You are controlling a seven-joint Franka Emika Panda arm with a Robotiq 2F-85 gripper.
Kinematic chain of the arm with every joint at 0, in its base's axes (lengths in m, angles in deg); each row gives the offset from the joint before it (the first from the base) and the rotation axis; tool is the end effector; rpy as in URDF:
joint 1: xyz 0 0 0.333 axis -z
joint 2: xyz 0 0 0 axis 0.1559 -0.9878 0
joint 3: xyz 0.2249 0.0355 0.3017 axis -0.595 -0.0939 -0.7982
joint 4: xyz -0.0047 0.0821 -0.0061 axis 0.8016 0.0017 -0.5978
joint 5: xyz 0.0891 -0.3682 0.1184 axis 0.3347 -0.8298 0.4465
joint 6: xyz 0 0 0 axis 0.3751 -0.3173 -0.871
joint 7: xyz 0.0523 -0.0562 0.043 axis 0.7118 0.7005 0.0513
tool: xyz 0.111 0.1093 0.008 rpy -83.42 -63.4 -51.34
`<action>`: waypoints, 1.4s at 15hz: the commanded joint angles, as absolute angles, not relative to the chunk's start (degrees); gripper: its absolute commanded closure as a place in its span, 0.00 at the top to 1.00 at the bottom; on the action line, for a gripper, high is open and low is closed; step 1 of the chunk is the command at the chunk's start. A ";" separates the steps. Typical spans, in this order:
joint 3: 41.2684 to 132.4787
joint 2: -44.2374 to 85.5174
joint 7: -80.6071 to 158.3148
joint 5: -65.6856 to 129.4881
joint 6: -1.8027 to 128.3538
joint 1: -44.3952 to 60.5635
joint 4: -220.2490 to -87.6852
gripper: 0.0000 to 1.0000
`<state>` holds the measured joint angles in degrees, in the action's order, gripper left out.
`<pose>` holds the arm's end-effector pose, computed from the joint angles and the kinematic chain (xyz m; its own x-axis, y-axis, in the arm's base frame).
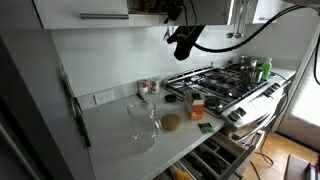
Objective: Open the right door of the upper cabinet on the left and remove the orange spatula then put it in the glass jug
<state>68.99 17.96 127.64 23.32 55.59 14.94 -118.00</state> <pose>0.7300 0.0395 0.8163 0.0376 -0.9969 0.0688 -0.6120 -0.0774 -0.7870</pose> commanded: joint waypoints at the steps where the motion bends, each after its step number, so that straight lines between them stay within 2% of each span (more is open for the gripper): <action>1: 69.87 14.37 130.19 21.81 57.07 14.16 -114.46 1.00; 10: 71.58 10.12 135.15 20.80 57.05 13.36 -109.71 1.00; 11: 71.53 10.23 134.80 20.98 56.32 13.38 -109.62 0.97; 12: 71.46 10.56 134.43 21.13 55.56 13.46 -109.72 0.77; 14: 71.39 11.10 134.04 21.22 54.50 13.57 -109.83 0.71; 17: 71.14 11.80 133.43 21.50 53.21 13.66 -109.91 0.46; 19: 71.07 12.28 132.93 21.52 51.81 13.62 -109.85 0.45; 21: 70.93 12.77 132.41 21.66 50.34 13.56 -109.68 0.37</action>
<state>70.92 12.10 133.10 21.93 53.93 13.83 -109.65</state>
